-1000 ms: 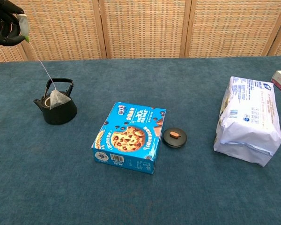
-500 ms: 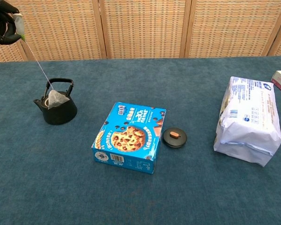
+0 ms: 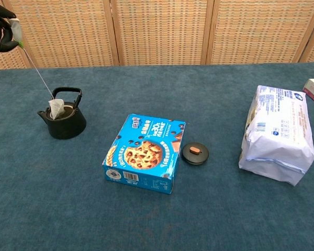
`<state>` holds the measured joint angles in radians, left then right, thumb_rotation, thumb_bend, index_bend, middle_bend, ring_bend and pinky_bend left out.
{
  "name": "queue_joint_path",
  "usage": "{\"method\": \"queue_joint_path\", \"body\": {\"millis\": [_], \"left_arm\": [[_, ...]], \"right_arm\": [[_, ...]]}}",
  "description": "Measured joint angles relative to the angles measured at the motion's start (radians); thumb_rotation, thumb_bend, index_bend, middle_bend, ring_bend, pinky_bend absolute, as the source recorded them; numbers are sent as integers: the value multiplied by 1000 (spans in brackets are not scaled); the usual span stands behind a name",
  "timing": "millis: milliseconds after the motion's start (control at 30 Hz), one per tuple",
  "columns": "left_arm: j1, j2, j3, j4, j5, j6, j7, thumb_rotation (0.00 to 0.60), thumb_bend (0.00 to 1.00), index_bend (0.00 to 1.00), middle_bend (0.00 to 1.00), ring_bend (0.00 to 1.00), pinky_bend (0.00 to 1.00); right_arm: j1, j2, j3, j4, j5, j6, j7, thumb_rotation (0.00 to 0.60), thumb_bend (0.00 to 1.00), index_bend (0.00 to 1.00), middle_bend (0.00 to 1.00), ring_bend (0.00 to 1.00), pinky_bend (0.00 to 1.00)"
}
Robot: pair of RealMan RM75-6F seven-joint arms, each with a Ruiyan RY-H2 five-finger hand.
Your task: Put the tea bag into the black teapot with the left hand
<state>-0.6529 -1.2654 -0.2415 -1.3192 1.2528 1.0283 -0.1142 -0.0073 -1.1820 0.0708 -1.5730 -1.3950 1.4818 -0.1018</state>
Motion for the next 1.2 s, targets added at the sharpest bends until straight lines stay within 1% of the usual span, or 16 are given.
{"method": "queue_joint_path", "body": {"millis": [200,367,633,800,933,1033,1200], "left_arm": [[3,-11,15,7,13,2,9,600,452,766,703,652,650],[18,8,43,-54,43,9,30,600,452,766,702,652,650],[88,27,102,-178,44,70,133,600,452,766,701,652,650],[137,21,134,-213,38,123,207,600,452,766,701,652,650],[171,11,159,-232,23,139,254,600,452,764,701,652,650],[182,9,170,-238,8,135,276,600,452,725,700,652,650],[189,13,177,-249,-16,110,291,600,452,579,699,652,650]], "right_arm": [[1,0,-1,-6,3,-4,-6,600,2,0,0,0,0],[-1,0,-1,-8,2,1,-7,600,3,0,0,0,0],[-4,-1,-3,1,4,-3,7,600,2,0,0,0,0],[1,-3,-3,6,3,-10,14,600,3,0,0,0,0],[5,-7,-5,9,2,-19,18,600,2,0,0,0,0],[8,-9,-5,9,1,-24,19,600,2,0,0,0,0],[10,-10,-5,10,-1,-25,19,600,2,0,0,0,0]]}}
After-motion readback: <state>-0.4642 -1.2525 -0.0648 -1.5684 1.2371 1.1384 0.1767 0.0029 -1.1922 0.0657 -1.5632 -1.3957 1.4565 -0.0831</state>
